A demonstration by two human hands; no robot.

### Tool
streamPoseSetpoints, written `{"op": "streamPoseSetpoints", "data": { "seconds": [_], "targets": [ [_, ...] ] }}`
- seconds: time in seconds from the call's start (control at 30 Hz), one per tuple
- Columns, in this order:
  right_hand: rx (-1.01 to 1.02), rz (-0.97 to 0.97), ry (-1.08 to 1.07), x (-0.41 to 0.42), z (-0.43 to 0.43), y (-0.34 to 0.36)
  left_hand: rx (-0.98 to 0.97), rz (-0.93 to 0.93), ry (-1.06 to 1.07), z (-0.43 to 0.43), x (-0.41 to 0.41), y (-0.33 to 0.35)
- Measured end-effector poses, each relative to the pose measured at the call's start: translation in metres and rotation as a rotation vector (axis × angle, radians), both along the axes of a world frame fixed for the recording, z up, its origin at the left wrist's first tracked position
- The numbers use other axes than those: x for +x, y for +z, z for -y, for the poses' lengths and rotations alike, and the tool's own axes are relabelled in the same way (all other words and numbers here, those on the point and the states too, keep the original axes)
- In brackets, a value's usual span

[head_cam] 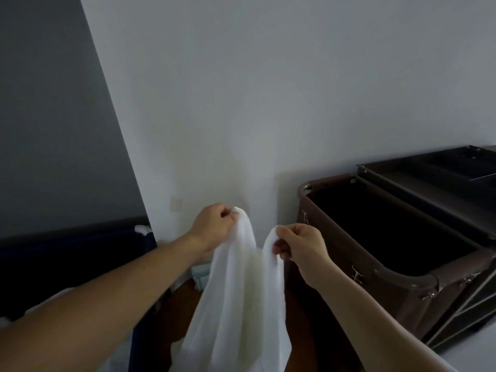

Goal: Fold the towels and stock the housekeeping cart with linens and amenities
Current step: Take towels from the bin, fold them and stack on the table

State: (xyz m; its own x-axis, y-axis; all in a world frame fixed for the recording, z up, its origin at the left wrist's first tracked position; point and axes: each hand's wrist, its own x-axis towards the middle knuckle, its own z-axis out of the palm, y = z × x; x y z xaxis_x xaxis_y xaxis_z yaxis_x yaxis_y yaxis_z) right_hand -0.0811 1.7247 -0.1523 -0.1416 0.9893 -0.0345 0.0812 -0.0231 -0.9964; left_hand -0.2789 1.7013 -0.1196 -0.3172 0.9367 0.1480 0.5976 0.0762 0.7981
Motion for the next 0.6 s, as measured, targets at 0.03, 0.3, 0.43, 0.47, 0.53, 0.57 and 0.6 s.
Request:
{"op": "streamPoseSetpoints", "data": {
  "seconds": [0.03,0.3,0.43,0.47,0.53,0.57,0.6],
  "targets": [
    [0.009,0.002,-0.001,-0.007,0.0,0.003,0.034,-0.026,-0.028,0.004,0.01,-0.001],
    [-0.063,-0.004,-0.035,-0.028,0.002,0.014,0.185,-0.123,-0.137,0.019,0.04,-0.01],
    [-0.117,-0.038,-0.024,-0.024,0.004,0.017,0.21,-0.171,-0.205,0.023,0.038,-0.015],
    [-0.12,-0.045,-0.019,-0.023,0.005,0.019,0.206,-0.171,-0.225,0.024,0.037,-0.016],
    [-0.139,-0.075,0.0,-0.023,0.006,0.021,0.199,-0.181,-0.253,0.025,0.034,-0.019],
    [-0.16,-0.088,0.013,-0.022,0.006,0.022,0.195,-0.196,-0.261,0.025,0.032,-0.02],
    [-0.189,-0.098,0.027,-0.022,0.007,0.024,0.192,-0.215,-0.268,0.025,0.031,-0.02]
  ]
}}
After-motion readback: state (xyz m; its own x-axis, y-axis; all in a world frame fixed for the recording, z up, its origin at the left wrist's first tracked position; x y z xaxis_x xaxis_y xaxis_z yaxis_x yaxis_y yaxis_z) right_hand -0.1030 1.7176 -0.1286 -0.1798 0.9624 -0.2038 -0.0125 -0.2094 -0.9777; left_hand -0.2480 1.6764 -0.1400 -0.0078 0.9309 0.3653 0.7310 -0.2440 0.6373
